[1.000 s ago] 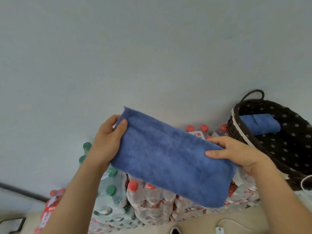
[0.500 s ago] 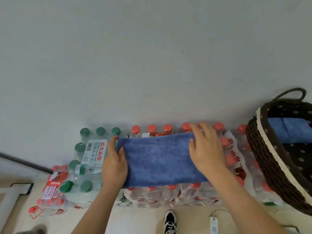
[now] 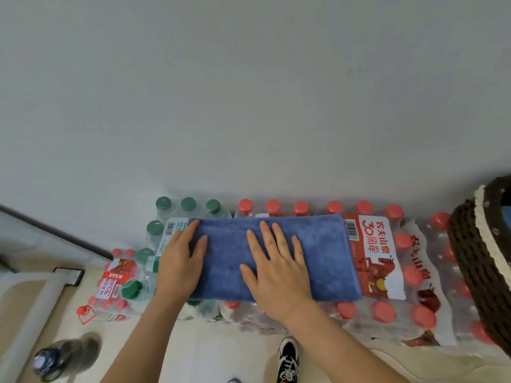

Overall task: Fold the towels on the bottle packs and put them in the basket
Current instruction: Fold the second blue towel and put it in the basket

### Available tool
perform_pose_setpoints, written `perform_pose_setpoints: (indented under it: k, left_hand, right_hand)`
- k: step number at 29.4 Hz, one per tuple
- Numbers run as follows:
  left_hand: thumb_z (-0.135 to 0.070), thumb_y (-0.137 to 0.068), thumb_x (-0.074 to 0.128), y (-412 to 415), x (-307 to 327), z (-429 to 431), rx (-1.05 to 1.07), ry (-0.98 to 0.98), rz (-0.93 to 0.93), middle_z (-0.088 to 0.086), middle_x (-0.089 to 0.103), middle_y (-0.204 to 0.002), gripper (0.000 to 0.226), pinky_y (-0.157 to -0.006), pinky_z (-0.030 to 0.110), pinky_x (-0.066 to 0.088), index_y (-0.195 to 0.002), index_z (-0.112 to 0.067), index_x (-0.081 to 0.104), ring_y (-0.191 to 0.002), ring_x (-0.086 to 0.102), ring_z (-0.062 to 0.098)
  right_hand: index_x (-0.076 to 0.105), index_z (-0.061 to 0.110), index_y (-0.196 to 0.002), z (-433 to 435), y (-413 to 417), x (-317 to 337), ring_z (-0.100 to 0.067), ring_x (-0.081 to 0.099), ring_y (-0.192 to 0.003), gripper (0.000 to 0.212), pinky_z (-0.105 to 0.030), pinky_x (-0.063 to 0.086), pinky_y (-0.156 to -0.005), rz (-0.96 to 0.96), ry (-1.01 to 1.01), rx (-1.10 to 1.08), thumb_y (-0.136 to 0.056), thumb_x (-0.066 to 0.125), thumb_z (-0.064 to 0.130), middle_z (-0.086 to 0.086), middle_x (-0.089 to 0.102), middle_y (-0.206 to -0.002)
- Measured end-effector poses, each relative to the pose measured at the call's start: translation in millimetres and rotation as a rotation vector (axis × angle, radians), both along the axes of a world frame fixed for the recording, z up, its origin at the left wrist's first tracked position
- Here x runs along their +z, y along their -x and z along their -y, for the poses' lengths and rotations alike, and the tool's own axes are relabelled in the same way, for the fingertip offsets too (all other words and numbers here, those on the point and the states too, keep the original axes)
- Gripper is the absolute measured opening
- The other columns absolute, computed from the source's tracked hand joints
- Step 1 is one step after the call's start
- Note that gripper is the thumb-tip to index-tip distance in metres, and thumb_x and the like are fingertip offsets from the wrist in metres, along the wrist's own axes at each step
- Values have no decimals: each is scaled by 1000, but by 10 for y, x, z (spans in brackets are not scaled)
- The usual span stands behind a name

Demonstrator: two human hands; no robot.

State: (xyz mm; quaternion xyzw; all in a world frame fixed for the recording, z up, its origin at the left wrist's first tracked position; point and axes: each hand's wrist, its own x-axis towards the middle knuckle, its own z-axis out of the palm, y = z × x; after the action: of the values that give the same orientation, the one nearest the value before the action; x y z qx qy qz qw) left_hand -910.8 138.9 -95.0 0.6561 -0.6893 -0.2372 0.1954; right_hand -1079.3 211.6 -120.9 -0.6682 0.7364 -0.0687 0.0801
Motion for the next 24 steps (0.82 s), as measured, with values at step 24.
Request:
perform_pose_setpoints:
  k: [24]
  left_hand:
    - [6, -78, 59, 479, 1069, -199, -218, -178, -440, -9, 62, -108, 81, -71, 11, 48, -145, -31, 31, -88, 62, -3]
  right_hand:
    - [66, 32, -111, 50, 86, 730, -10, 63, -110, 22, -33, 49, -96, 1804, -107, -458, -97, 51, 37, 7, 69, -116]
